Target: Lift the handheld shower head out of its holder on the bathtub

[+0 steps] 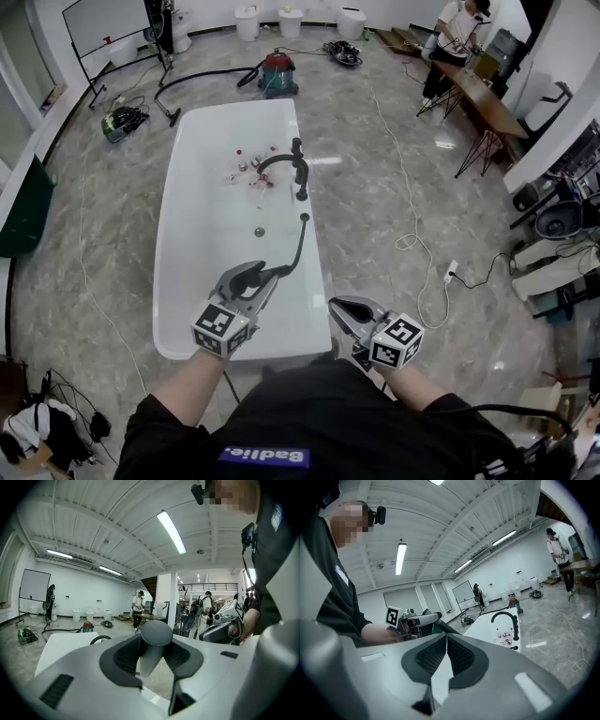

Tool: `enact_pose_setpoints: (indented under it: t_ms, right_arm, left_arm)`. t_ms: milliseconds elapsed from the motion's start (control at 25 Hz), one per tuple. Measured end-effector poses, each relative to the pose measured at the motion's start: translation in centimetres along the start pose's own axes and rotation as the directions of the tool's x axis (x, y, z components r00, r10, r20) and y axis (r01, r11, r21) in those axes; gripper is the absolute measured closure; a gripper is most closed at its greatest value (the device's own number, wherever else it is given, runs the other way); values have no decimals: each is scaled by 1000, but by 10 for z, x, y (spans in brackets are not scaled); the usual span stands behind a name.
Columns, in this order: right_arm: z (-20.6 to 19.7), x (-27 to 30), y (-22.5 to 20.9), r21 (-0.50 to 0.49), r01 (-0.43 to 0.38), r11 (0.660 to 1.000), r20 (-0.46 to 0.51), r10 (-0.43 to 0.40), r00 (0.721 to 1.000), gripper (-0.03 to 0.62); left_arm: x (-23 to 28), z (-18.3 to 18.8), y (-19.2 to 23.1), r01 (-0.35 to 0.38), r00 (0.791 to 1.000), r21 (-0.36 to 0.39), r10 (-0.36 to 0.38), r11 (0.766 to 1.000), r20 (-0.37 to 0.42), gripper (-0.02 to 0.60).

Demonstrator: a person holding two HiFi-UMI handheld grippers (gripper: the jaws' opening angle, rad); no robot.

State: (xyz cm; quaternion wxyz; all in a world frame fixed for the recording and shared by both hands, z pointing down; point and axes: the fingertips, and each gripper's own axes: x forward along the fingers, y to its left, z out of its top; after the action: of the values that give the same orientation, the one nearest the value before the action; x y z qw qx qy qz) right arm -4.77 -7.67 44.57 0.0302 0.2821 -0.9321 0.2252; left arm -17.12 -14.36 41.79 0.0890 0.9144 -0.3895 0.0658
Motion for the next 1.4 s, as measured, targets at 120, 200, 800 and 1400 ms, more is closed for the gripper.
enact_pose_setpoints:
  t_ms: [120,200,800,1400]
  right_arm:
    - [0,-2,3,-1,3,1000,5,-3,1000,589]
    - [-1,-4,6,4,-2,1000,10,2,1000,591]
    - [-4,4,23,-21,-43,999,-5,43,999,591]
    - [-7,9,36,-35,-54,998,-17,53,998,589]
  left_arm:
    - [-11,1,-11,-1,1000,-8,1,1000,1,446]
    - [-17,-1,-16,-7,1000,-29,7,1000,3,446]
    - [-40,13,-65,15,999,-34,-14,999,31,446]
    - [-56,24,-101,108,993,11,-108,994,43,446]
